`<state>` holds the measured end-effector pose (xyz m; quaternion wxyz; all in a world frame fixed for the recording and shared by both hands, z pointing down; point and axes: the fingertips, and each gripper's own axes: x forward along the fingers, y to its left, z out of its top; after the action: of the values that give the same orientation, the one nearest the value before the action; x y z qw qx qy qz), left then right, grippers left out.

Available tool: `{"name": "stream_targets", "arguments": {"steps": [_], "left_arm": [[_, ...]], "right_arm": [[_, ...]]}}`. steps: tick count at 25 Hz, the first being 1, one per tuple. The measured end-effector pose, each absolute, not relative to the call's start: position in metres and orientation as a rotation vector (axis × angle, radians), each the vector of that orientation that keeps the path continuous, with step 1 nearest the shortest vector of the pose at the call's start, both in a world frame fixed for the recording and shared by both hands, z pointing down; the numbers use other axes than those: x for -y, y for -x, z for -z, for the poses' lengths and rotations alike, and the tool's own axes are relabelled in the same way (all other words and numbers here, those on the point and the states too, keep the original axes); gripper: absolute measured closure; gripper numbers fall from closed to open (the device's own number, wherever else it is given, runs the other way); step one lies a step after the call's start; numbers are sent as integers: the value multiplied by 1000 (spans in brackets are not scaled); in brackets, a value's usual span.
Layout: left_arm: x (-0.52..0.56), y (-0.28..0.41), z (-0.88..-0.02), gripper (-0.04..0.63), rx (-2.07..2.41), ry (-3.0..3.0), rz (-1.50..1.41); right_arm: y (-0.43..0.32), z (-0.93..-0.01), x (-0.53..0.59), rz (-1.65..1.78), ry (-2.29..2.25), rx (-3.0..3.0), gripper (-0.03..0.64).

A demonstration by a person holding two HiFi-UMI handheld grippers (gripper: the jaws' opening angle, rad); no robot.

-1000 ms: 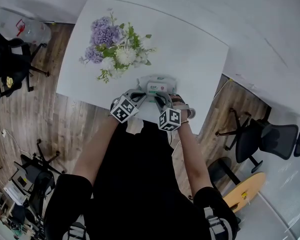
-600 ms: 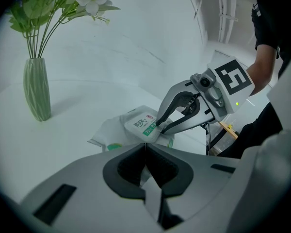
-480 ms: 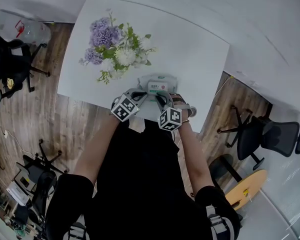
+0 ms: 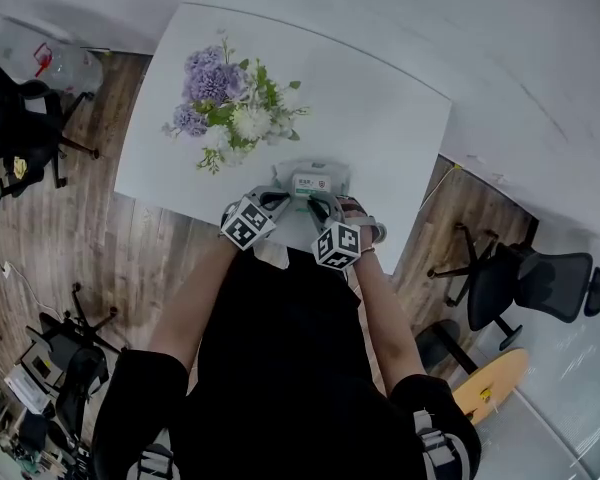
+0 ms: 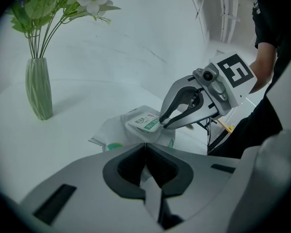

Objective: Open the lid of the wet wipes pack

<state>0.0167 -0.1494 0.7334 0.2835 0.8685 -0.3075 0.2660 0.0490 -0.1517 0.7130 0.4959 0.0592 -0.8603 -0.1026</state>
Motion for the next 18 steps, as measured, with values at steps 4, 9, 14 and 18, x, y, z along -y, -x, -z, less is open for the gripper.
{"name": "stream_targets", "arguments": {"steps": [4, 9, 14, 18], "left_arm": [[150, -17, -734, 572, 842, -2317, -712], [149, -17, -734, 572, 855, -2308, -714], [149, -16, -733, 572, 875, -2301, -700], [149, -16, -733, 572, 891, -2297, -700]], "right_arm": [[-49, -708, 154, 240, -134, 2100, 569], [-48, -696, 159, 218, -167, 2148, 577], [-46, -686, 167, 240, -183, 2168, 583], [-45, -677, 176, 256, -208, 2180, 588]]}}
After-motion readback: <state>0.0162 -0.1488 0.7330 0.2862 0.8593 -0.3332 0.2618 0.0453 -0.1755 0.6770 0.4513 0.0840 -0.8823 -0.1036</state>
